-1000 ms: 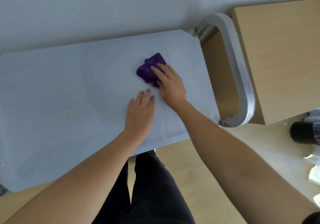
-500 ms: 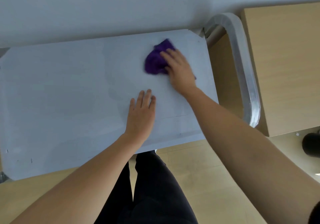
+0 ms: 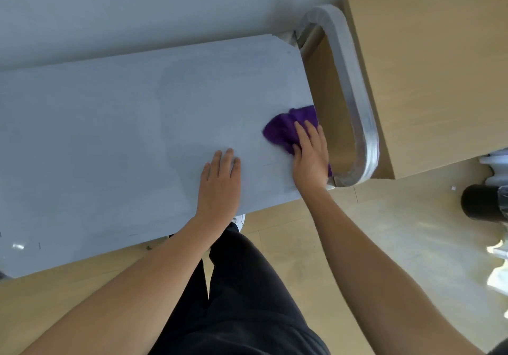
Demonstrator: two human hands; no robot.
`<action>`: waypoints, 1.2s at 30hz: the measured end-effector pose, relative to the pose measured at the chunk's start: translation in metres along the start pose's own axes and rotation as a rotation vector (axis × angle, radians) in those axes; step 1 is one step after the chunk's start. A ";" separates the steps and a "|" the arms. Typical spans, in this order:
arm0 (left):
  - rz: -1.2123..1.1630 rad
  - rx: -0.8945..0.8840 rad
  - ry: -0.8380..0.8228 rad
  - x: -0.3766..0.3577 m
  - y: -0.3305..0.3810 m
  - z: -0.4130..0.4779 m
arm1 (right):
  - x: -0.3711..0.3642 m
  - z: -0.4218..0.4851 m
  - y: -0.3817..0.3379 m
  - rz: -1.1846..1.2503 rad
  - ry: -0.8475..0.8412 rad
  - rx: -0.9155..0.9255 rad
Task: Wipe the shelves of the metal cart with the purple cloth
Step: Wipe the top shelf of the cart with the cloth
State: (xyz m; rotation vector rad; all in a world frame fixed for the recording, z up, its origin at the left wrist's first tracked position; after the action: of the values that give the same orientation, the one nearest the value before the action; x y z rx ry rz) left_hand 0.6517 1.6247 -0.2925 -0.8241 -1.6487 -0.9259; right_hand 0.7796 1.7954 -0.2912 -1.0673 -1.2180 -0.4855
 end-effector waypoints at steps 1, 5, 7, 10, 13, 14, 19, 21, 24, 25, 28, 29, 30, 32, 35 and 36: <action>0.001 -0.006 0.000 -0.001 0.003 -0.003 | 0.002 -0.012 0.005 -0.014 0.041 -0.112; -0.001 -0.005 -0.018 -0.003 0.011 -0.009 | -0.019 -0.060 -0.046 0.023 0.026 0.022; -0.014 -0.011 -0.045 -0.004 0.011 -0.012 | -0.024 -0.074 -0.059 -0.004 -0.102 0.259; -0.048 -0.030 -0.047 -0.001 0.005 -0.020 | -0.008 -0.068 -0.028 0.005 -0.110 0.215; -0.074 -0.022 -0.030 0.004 -0.005 -0.031 | 0.001 -0.065 -0.001 0.026 -0.047 -0.052; -0.076 -0.017 -0.026 0.006 -0.010 -0.035 | 0.001 -0.066 -0.001 0.026 -0.031 -0.101; -0.080 0.033 -0.023 0.011 -0.051 -0.055 | -0.008 -0.073 -0.022 0.045 0.048 -0.336; -0.080 0.060 -0.012 0.014 -0.074 -0.064 | -0.014 -0.075 -0.036 0.043 0.069 -0.391; -0.075 0.087 -0.003 0.017 -0.111 -0.077 | -0.025 -0.075 -0.059 0.058 0.086 -0.455; -0.078 0.098 -0.002 0.018 -0.124 -0.082 | -0.029 -0.075 -0.068 0.060 0.088 -0.474; -0.075 0.135 0.005 0.022 -0.166 -0.096 | -0.043 -0.075 -0.100 0.056 0.085 -0.494; -0.072 0.147 0.008 0.024 -0.180 -0.101 | -0.048 -0.074 -0.112 0.055 0.081 -0.499; -0.070 0.162 0.010 0.026 -0.195 -0.107 | -0.054 -0.073 -0.124 0.054 0.078 -0.505; -0.062 0.198 0.019 0.030 -0.223 -0.118 | -0.067 -0.072 -0.151 0.054 0.068 -0.506; -0.061 0.235 0.033 0.035 -0.262 -0.133 | -0.088 -0.068 -0.197 0.059 0.047 -0.486; -0.059 0.234 0.034 0.037 -0.272 -0.136 | -0.094 -0.065 -0.212 0.060 0.041 -0.481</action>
State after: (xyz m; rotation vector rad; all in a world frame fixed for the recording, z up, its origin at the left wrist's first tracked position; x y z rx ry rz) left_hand 0.4675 1.3806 -0.2808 -0.6003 -1.7209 -0.7651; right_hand 0.6137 1.6203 -0.2923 -1.4870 -1.0527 -0.7735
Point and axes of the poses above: each hand's wrist, its own z-axis towards the middle knuckle, its own x-axis out of the back of the hand, y = z × x, the point moved 8 cm from there along z, towards the middle knuckle
